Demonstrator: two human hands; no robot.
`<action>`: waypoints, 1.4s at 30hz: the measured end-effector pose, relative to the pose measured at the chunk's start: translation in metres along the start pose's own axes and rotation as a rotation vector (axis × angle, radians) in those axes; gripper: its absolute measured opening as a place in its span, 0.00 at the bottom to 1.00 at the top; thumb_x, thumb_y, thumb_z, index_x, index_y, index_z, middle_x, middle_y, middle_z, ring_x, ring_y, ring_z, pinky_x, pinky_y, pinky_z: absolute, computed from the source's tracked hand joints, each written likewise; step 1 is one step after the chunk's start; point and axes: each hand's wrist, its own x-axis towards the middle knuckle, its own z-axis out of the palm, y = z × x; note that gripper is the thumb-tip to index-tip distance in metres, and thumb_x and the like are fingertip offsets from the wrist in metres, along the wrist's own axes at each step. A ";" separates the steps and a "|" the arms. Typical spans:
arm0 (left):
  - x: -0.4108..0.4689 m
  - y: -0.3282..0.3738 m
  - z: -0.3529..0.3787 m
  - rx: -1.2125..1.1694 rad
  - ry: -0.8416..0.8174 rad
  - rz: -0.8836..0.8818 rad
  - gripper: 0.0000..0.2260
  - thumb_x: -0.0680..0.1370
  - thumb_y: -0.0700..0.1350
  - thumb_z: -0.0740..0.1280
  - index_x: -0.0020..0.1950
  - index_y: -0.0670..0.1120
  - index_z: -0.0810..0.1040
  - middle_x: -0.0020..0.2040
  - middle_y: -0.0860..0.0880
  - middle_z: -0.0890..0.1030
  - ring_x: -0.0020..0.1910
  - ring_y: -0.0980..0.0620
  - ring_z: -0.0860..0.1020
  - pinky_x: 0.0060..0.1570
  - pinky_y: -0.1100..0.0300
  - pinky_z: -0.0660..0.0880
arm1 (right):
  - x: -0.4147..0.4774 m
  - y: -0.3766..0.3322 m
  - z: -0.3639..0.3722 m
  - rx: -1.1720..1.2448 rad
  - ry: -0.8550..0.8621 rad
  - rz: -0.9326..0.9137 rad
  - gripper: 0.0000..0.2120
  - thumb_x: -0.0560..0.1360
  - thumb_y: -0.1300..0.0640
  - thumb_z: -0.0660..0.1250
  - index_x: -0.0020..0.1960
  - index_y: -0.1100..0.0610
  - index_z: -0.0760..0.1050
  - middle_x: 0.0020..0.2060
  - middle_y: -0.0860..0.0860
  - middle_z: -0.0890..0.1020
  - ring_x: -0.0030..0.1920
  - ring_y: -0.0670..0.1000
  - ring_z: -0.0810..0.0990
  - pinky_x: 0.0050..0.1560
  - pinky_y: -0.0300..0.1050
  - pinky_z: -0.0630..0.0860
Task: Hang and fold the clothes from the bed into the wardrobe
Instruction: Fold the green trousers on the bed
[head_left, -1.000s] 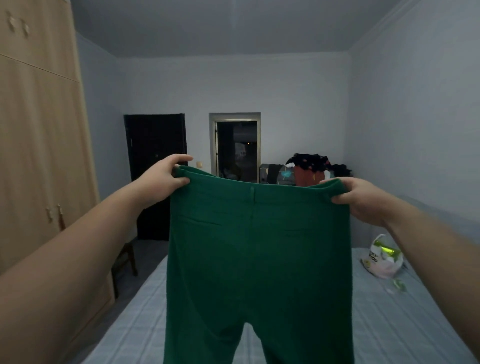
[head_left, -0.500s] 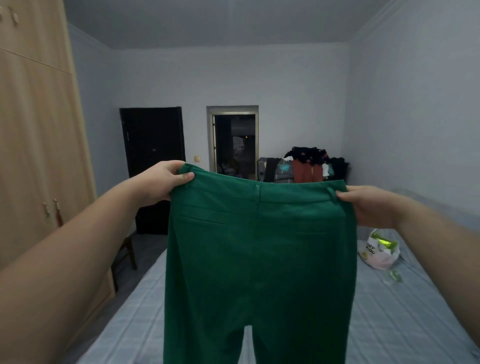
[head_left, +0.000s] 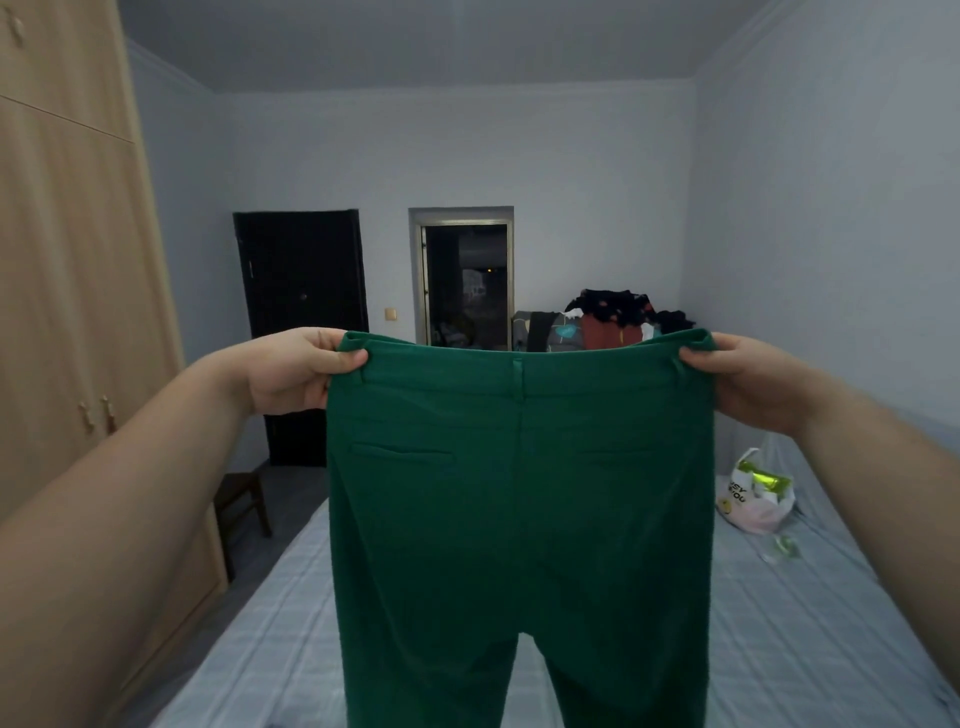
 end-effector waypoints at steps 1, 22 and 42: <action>-0.002 0.000 0.000 -0.011 -0.006 0.007 0.16 0.80 0.40 0.62 0.66 0.39 0.78 0.65 0.38 0.79 0.61 0.41 0.80 0.55 0.51 0.81 | 0.000 0.001 -0.003 0.031 -0.016 0.004 0.14 0.75 0.60 0.64 0.59 0.61 0.80 0.55 0.60 0.84 0.51 0.58 0.84 0.48 0.48 0.83; 0.027 -0.114 0.094 -0.369 0.309 -0.369 0.12 0.82 0.41 0.62 0.62 0.37 0.77 0.58 0.39 0.83 0.53 0.42 0.82 0.48 0.49 0.79 | 0.003 0.122 0.076 0.199 0.245 0.577 0.16 0.82 0.51 0.57 0.55 0.60 0.79 0.45 0.59 0.86 0.43 0.58 0.86 0.46 0.52 0.78; 0.002 -0.221 0.247 0.271 0.365 -0.022 0.16 0.76 0.48 0.72 0.62 0.58 0.76 0.52 0.60 0.82 0.51 0.63 0.80 0.48 0.69 0.75 | -0.081 0.216 0.186 0.465 -0.062 0.400 0.33 0.83 0.38 0.39 0.73 0.57 0.69 0.68 0.53 0.77 0.70 0.50 0.73 0.73 0.49 0.65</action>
